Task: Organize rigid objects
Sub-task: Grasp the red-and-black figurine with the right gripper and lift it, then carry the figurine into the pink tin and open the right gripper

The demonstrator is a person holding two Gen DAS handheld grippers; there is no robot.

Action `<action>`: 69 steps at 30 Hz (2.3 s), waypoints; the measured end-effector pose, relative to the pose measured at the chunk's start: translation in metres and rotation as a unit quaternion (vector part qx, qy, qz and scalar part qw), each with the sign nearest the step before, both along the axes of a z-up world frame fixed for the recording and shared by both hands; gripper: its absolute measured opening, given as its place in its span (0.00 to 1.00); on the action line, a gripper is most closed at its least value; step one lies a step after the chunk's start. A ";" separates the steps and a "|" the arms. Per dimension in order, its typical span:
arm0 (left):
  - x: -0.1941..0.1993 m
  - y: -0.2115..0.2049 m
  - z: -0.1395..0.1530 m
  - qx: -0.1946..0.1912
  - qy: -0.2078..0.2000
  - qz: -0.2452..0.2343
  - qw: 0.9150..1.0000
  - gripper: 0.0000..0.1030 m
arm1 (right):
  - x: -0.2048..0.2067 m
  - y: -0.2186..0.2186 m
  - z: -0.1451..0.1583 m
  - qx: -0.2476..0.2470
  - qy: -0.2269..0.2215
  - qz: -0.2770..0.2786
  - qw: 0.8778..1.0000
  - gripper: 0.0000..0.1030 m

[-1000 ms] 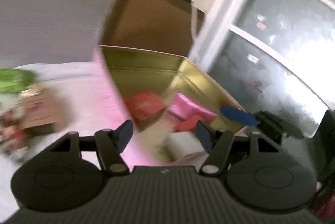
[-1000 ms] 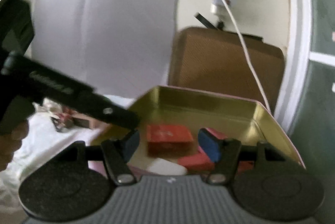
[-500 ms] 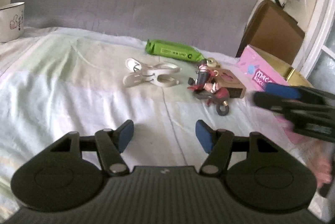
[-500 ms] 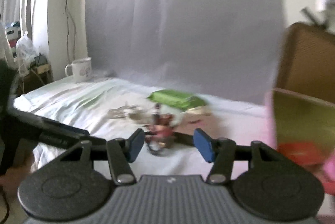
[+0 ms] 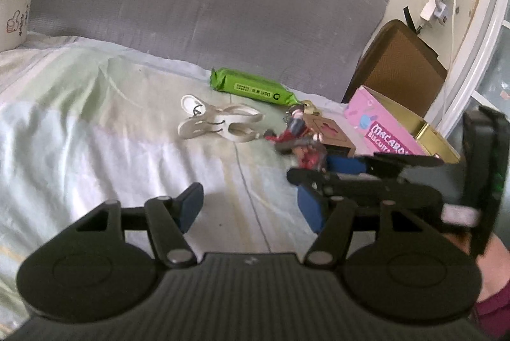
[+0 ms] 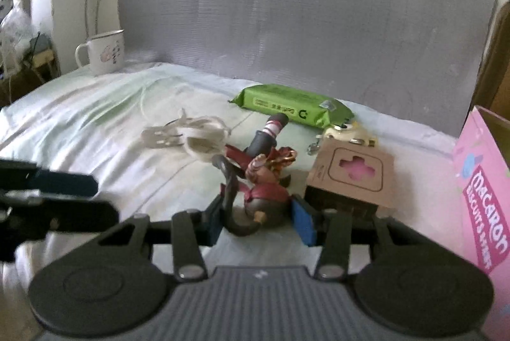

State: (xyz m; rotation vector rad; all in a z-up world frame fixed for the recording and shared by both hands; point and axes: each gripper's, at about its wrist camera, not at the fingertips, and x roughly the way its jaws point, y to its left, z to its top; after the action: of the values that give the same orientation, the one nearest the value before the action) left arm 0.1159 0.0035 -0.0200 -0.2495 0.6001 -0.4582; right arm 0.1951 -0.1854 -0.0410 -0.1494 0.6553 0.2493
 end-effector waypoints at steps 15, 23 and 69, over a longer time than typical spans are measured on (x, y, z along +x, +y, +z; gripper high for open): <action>-0.013 -0.008 0.003 0.000 -0.021 -0.059 0.998 0.68 | -0.156 -0.008 0.013 -0.015 0.006 0.095 0.995 0.42; -0.027 -0.025 0.008 -0.017 -0.003 -0.115 0.993 0.68 | -0.199 -0.047 0.017 -0.040 -0.058 -0.034 0.997 0.58; -0.075 -0.114 0.038 0.050 -0.020 -0.210 0.976 0.64 | -0.189 -0.041 0.021 -0.003 -0.078 0.032 0.996 0.59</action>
State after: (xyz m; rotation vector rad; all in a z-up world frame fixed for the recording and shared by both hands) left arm 0.0409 -0.1103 0.0178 -0.0140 0.6358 -0.8360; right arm 0.0057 -0.2267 -0.0197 -0.1940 0.4972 0.2949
